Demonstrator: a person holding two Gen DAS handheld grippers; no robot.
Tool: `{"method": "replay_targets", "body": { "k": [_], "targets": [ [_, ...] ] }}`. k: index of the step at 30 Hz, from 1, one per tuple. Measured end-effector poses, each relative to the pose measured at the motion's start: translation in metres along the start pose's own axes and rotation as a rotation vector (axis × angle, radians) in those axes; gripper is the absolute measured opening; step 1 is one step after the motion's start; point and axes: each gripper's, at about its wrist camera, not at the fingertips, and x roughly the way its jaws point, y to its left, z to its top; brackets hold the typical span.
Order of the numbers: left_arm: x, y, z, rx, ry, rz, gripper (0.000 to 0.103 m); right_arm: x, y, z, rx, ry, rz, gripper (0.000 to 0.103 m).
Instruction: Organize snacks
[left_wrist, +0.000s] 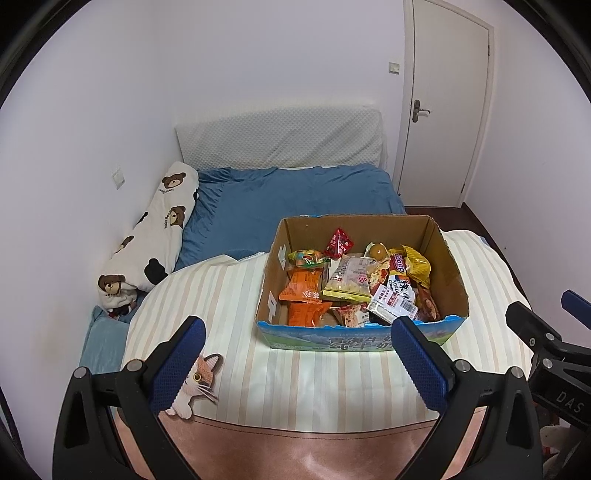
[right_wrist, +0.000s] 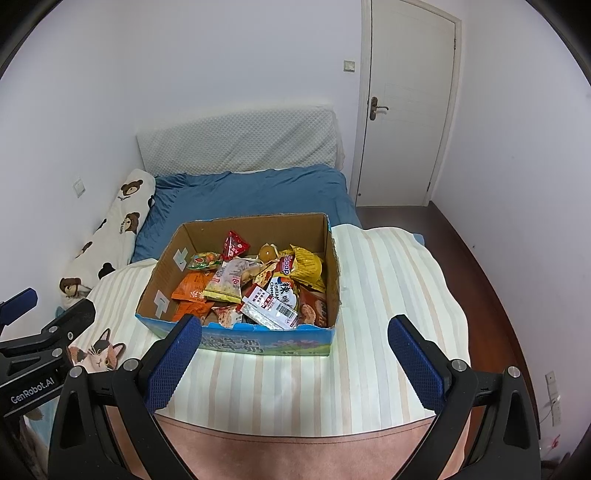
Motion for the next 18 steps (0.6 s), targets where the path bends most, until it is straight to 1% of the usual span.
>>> {"method": "replay_targets", "body": {
  "k": [10,18],
  "targets": [
    [-0.0018,-0.0012,0.0011,-0.006,-0.002,0.000,0.103,-0.0019,0.0023,-0.0005,0.002,0.000,-0.002,0.103],
    [-0.0076,0.0009,0.0006,-0.008,-0.025,0.008,0.103,-0.0035,0.0000,-0.0001,0.008,-0.006,-0.006,0.103]
  ]
}}
